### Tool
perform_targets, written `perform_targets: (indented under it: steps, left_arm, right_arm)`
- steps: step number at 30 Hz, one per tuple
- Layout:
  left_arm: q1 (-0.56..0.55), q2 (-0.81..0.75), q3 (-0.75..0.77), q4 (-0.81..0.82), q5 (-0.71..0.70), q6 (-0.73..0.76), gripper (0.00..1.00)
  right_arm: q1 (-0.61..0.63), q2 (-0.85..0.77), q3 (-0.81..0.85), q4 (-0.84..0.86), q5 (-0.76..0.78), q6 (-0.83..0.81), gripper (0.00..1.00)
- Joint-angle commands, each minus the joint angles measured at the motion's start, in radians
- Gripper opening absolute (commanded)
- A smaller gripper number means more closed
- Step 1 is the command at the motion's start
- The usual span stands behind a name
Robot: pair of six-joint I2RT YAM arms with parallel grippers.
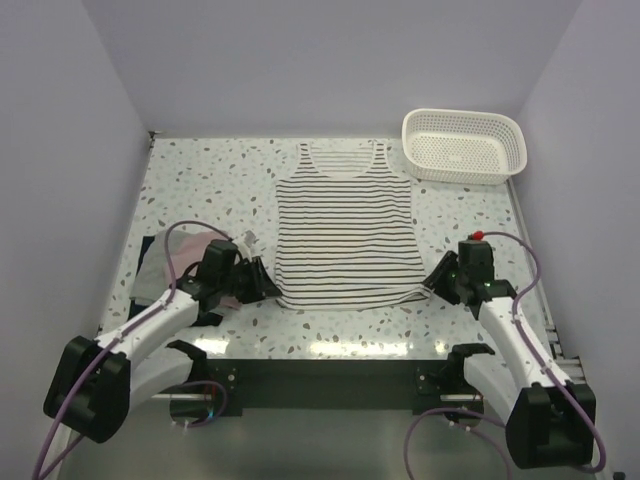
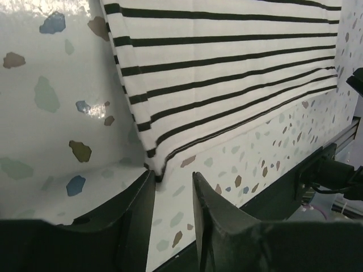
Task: Fold and stack the tank tops
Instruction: Flatten the tank top out
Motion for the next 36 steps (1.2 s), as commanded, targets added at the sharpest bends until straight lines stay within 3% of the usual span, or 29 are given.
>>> perform_targets:
  steps: [1,3,6,10,13,14,18,24,36]
  left_arm:
    - [-0.005,-0.072,0.014,-0.093,-0.006,-0.001,0.39]
    - [-0.006,-0.114,0.051,-0.156,-0.027,0.012,0.44]
    - [-0.005,-0.137,0.123,-0.216,-0.059,0.029,0.45]
    - [0.000,-0.071,0.213,-0.198,-0.122,0.043,0.46]
    - [0.003,0.063,0.302,-0.121,-0.129,0.048,0.44]
    - [0.003,0.101,0.312,-0.090,-0.121,0.043,0.43]
    - [0.006,0.312,0.369,0.038,-0.112,0.040,0.39]
    - [0.009,0.447,0.344,0.115,-0.099,0.023,0.36]
    - [0.007,0.423,0.238,0.143,-0.107,-0.003,0.36]
  right_arm:
    - [-0.004,-0.098,0.089,-0.137,0.041,-0.002,0.46]
    - [-0.004,-0.132,0.141,-0.207,0.076,-0.022,0.58]
    - [-0.004,-0.178,0.169,-0.225,0.069,-0.036,0.59]
    - [0.019,-0.155,0.132,-0.129,-0.039,-0.010,0.52]
    - [0.112,-0.057,0.120,-0.050,0.033,0.019,0.47]
    - [0.150,-0.002,0.114,-0.027,0.041,0.030,0.41]
    - [0.162,0.090,0.054,0.057,0.039,0.070,0.34]
    - [0.137,0.080,-0.046,0.041,0.110,0.094,0.34]
    - [0.091,0.020,-0.031,-0.085,0.179,0.159,0.37]
